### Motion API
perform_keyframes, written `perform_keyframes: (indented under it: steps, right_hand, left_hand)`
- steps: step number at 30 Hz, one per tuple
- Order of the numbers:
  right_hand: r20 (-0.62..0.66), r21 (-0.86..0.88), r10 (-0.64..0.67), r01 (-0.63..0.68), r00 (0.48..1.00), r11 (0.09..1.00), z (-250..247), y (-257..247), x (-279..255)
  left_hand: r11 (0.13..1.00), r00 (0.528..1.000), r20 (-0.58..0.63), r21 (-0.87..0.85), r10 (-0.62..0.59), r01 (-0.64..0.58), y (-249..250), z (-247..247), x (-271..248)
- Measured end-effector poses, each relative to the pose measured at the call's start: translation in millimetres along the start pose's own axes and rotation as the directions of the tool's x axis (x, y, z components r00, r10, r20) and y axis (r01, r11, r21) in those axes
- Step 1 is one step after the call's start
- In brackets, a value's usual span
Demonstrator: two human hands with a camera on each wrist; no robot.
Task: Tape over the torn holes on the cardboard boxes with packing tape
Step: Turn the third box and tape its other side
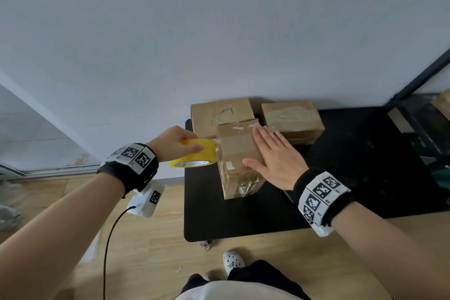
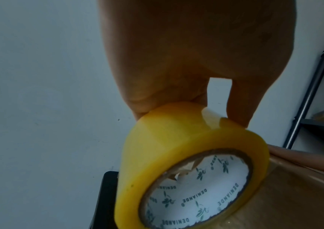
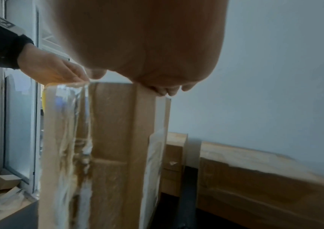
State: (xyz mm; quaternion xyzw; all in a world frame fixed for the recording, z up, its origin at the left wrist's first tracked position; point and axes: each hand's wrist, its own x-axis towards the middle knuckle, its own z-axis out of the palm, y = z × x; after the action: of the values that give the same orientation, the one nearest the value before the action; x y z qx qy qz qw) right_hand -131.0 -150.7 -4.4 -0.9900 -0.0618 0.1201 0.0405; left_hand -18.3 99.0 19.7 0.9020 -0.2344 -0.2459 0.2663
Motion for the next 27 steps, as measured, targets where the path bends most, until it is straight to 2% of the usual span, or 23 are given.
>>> perform_keyframes:
  steps: [3,7,9,16,23,27]
  right_hand:
    - [0.036,0.038,0.007,-0.008,0.999,0.999,-21.1,-2.6,0.6]
    - [0.161,0.002,-0.17,0.172,0.972,0.985,-43.6,-31.5,23.0]
    - [0.214,-0.048,-0.197,0.212,0.957,0.976,-46.8,-44.4,38.3]
    - [0.409,-0.152,-0.07,0.143,0.91,0.978,-59.1,-66.6,64.4]
    - [0.339,-0.219,-0.097,0.178,0.936,0.959,-59.7,-64.4,62.0]
    - [0.291,-0.075,-0.11,0.137,0.95,0.988,-63.2,-57.1,59.9]
  left_hand:
    - [1.0,1.0,0.0,0.021,0.002,-0.002,-0.3,2.4,3.1]
    - [1.0,1.0,-0.001,-0.003,-0.018,0.018,-3.3,4.6,3.8]
    - [1.0,1.0,-0.009,-0.009,-0.014,0.014,-2.4,6.1,3.4]
    - [1.0,1.0,-0.023,0.0,-0.001,0.001,0.9,9.5,0.0]
    - [1.0,1.0,0.003,0.019,0.002,-0.002,-0.8,-6.2,-7.5]
    - [0.995,0.996,-0.086,0.103,0.015,-0.006,15.7,-27.7,-4.5]
